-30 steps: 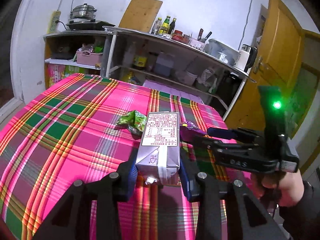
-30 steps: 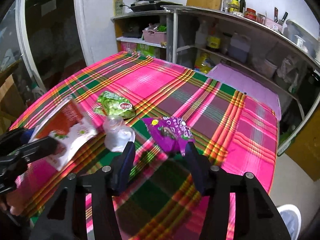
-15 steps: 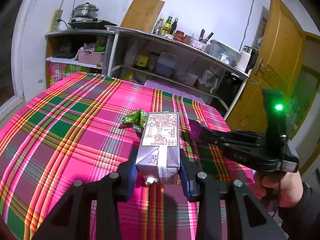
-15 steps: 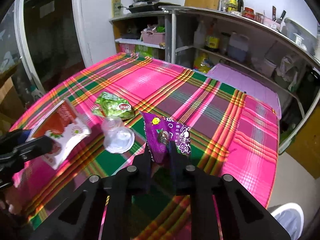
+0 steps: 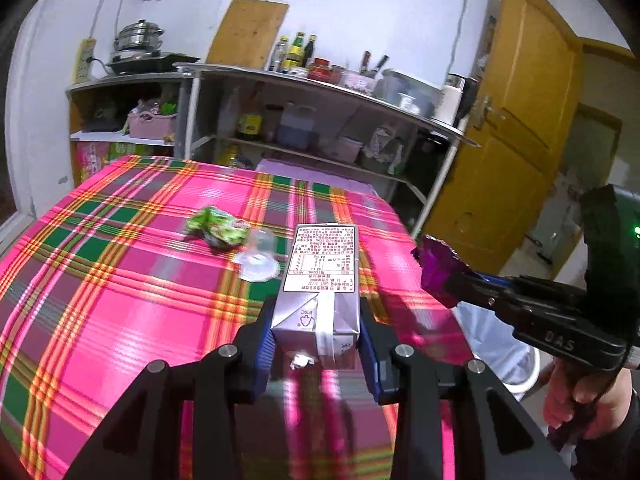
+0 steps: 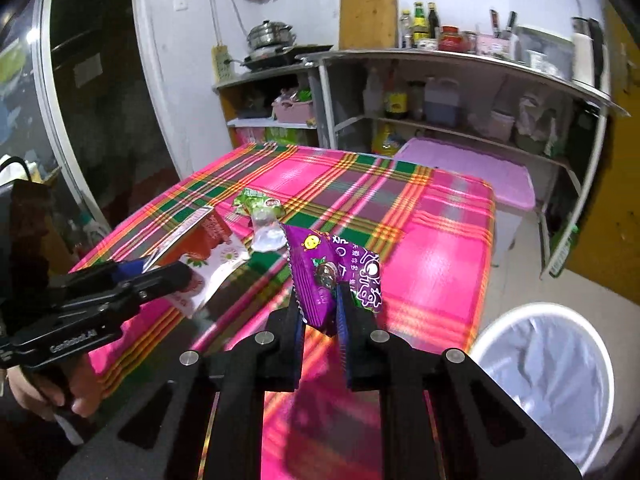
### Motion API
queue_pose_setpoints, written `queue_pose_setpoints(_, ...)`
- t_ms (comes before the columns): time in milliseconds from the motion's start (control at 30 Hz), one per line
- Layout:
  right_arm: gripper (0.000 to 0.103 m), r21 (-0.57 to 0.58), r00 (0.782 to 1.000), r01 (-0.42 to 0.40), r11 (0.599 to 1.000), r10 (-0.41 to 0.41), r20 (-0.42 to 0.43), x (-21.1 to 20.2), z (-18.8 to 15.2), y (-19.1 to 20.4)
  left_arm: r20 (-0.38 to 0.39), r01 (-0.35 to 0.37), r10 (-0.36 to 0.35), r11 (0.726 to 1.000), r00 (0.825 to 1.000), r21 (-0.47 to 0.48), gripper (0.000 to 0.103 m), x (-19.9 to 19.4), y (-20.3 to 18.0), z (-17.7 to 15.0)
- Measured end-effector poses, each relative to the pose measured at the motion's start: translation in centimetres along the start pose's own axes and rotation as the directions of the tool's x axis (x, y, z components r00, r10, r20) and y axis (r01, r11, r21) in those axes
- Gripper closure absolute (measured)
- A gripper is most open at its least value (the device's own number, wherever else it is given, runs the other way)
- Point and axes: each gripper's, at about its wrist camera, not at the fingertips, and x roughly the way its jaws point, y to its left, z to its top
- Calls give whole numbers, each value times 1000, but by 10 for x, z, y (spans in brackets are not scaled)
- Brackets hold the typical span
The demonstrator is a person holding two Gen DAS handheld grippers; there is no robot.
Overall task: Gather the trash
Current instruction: 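Carry the box and purple wrapper over the bin and open both grippers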
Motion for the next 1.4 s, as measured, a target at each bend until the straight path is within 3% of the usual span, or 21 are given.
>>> queue_pose_setpoints(433,88,155,996,75,985,-83,45,-89,-55,-44,-34,93,-90,990,995,103,65,-18,-82,-11)
queue_pose_setpoints(767,88,267,986,129,955,-151,65,-124,-77,-90,-89,172,-160,974,983,148,65,5,-140,-13)
queue_pose_setpoints(1000,88,331,982,161,930,-185,39,-127,-90,-122,-135,205,-183,963,974,172,65,37,-172,-12)
queue_pose_setpoints(1400,88,412,981,192,891,-184,-59,-97,-109,-165,-248,247,-196,949,949,197,65,100,-209,-18)
